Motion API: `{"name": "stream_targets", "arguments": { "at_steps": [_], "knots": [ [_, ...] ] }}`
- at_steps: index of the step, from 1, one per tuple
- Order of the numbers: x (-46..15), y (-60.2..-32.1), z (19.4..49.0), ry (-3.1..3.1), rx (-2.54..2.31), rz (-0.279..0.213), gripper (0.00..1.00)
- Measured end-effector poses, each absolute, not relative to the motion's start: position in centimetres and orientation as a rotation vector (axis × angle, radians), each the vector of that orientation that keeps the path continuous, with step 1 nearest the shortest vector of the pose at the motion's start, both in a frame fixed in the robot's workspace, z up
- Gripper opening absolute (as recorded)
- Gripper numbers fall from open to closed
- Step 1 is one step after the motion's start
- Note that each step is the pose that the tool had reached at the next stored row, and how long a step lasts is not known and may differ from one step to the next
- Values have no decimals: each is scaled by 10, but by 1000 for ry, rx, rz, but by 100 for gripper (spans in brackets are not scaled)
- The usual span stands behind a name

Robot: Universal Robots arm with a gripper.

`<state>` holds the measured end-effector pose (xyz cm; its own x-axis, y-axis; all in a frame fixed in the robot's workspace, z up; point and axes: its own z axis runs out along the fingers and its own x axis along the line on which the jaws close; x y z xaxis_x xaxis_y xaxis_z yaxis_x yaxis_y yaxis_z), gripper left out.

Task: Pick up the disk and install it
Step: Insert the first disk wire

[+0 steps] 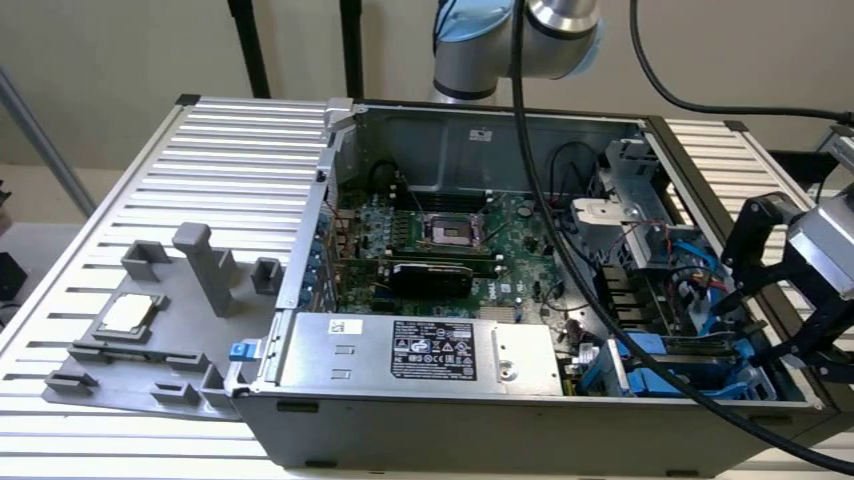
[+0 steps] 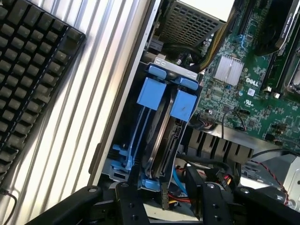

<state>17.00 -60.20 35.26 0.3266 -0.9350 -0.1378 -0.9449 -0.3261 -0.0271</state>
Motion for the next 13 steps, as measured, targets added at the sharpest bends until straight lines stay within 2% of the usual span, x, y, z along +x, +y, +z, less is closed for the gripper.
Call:
{"name": "stream_targets", "arguments": {
  "at_steps": [3, 4, 7, 8, 9, 10, 11, 13],
  "knots": [
    [170, -602, 353, 1724, -2490, 139, 49],
    [170, -602, 353, 1712, -2496, 138, 42],
    [170, -602, 353, 1677, -2512, 134, 42],
    [170, -602, 353, 1667, -2517, 133, 40],
    [170, -602, 353, 1657, -2521, 132, 33],
    [170, -602, 353, 1647, -2526, 131, 33],
    [170, -602, 352, 1638, -2530, 131, 26],
    [170, -603, 352, 1619, -2539, 130, 26]
  ]
}}
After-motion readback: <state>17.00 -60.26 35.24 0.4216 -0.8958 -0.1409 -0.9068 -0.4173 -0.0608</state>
